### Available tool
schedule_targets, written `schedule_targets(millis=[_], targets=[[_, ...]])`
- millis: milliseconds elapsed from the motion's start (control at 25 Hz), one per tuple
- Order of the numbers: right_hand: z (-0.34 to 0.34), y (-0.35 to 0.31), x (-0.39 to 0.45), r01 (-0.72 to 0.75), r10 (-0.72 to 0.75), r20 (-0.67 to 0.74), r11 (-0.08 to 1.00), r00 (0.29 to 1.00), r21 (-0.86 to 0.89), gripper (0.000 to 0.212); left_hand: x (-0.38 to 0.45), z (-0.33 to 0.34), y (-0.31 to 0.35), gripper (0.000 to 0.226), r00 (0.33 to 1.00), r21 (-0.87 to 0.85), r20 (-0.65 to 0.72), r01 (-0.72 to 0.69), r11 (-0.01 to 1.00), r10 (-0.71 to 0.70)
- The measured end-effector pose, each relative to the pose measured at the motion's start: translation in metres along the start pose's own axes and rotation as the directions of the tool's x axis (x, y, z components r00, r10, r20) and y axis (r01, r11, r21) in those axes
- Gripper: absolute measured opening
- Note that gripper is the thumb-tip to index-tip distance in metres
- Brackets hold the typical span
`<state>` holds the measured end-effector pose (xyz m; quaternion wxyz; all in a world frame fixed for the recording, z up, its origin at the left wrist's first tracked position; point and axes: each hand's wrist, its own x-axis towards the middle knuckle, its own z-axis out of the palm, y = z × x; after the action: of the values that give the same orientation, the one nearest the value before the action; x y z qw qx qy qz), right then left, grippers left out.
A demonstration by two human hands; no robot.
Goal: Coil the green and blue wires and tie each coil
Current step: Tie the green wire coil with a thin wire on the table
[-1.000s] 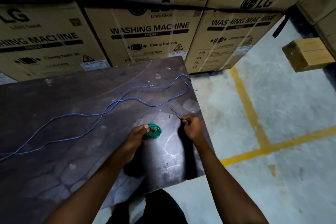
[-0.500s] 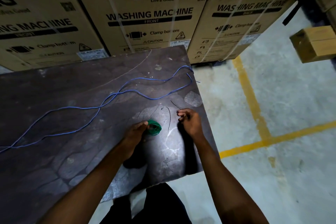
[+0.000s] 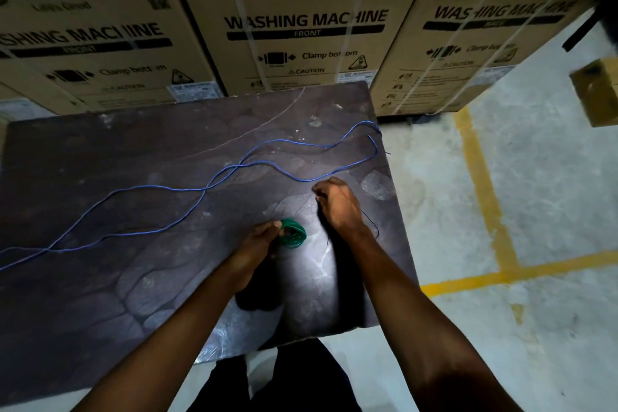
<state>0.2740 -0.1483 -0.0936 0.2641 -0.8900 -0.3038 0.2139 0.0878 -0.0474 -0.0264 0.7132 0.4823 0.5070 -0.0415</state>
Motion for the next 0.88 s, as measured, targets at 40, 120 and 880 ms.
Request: schedule_targets(millis=[40, 120, 880], targets=[[0.001, -0.002, 0.001, 0.007, -0.007, 0.002, 0.998, 1.0, -0.055, 0.02, -0.001, -0.002, 0.0, 0.018, 1.0, 0.001, 0.0, 0.002, 1.0, -0.002], [0.004, -0.004, 0.005, 0.065, -0.059, 0.033, 0.982, 0.998, -0.18, 0.013, -0.004, -0.005, 0.001, 0.021, 1.0, -0.008, -0.003, 0.003, 1.0, -0.003], [0.022, 0.011, 0.0, -0.035, 0.072, -0.053, 0.861, 0.996, 0.507, 0.013, -0.018, -0.027, -0.02, 0.013, 0.997, -0.104, 0.073, 0.034, 0.994, -0.026]])
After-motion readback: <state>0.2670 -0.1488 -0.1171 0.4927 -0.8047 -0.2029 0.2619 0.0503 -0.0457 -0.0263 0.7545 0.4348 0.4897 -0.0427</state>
